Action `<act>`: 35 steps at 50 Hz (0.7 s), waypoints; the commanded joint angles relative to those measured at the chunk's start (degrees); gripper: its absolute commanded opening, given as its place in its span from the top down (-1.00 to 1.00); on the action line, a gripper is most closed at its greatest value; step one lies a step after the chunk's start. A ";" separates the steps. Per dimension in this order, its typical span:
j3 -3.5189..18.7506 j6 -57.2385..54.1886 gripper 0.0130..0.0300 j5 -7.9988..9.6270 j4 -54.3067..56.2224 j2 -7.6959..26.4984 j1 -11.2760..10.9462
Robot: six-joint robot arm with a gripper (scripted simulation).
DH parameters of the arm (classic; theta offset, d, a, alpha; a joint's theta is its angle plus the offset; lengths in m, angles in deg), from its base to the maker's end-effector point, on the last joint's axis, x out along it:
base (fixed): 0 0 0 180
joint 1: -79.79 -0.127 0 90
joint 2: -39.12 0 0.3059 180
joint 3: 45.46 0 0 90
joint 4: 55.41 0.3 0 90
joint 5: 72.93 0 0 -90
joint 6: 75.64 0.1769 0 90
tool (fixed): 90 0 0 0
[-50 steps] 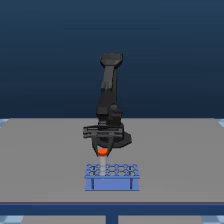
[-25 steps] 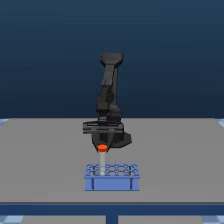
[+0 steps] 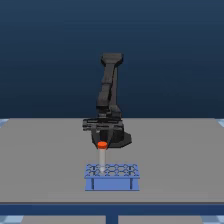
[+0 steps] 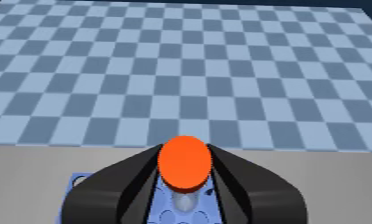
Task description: Pick up the centrifuge tube on the rack
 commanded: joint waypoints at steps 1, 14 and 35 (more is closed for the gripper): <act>0.33 6.27 1.00 0.04 -4.88 -0.30 0.00; 1.11 17.73 1.00 -0.23 -16.25 -1.00 0.00; 2.85 37.64 1.00 -1.62 -35.97 -2.38 0.00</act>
